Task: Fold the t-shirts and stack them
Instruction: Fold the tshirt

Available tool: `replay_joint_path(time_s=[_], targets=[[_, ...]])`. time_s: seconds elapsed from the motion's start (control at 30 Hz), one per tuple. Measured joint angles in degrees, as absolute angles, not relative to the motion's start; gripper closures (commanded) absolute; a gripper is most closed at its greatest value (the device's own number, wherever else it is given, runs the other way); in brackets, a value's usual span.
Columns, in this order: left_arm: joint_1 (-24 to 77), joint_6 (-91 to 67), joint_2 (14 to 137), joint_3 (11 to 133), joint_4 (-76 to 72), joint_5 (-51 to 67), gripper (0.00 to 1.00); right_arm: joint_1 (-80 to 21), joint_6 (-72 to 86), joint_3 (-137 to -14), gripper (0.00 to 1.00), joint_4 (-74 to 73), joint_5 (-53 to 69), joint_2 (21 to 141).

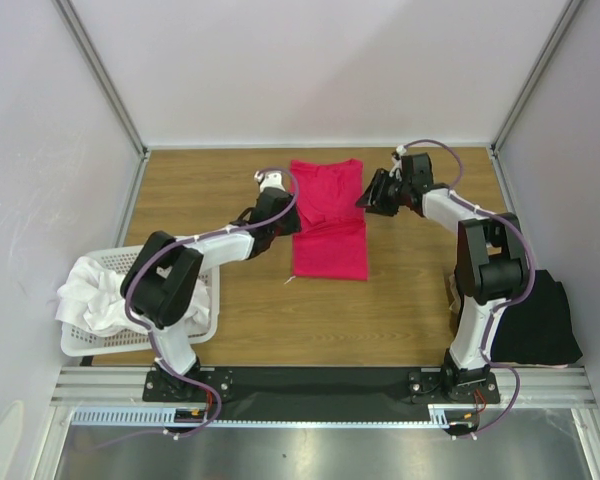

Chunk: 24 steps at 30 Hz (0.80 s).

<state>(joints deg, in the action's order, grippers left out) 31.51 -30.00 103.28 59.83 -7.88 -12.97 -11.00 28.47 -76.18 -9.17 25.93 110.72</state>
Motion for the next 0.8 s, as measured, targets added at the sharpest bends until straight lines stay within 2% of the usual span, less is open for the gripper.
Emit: replay_joint_path(time_s=[0.23,0.47,0.63,0.8], targets=[[31.1,-28.0,95.4,59.4,-9.1,-10.6,0.34,-11.6,28.2,-76.1,0.45,-9.6,24.3,106.0],[36.2,-29.8,85.8,49.1,-17.0,-4.7,0.32,-17.7,28.6,-66.2,0.28,-5.9,23.4,96.0],[40.5,-31.7,86.2,41.4,-20.2,-2.3,0.33,-21.9,31.1,-59.8,0.29,0.0,24.5,96.9],[41.5,-34.1,86.3,33.1,-25.8,-2.2,0.34,-23.9,36.8,-58.4,0.31,8.1,25.6,103.4]])
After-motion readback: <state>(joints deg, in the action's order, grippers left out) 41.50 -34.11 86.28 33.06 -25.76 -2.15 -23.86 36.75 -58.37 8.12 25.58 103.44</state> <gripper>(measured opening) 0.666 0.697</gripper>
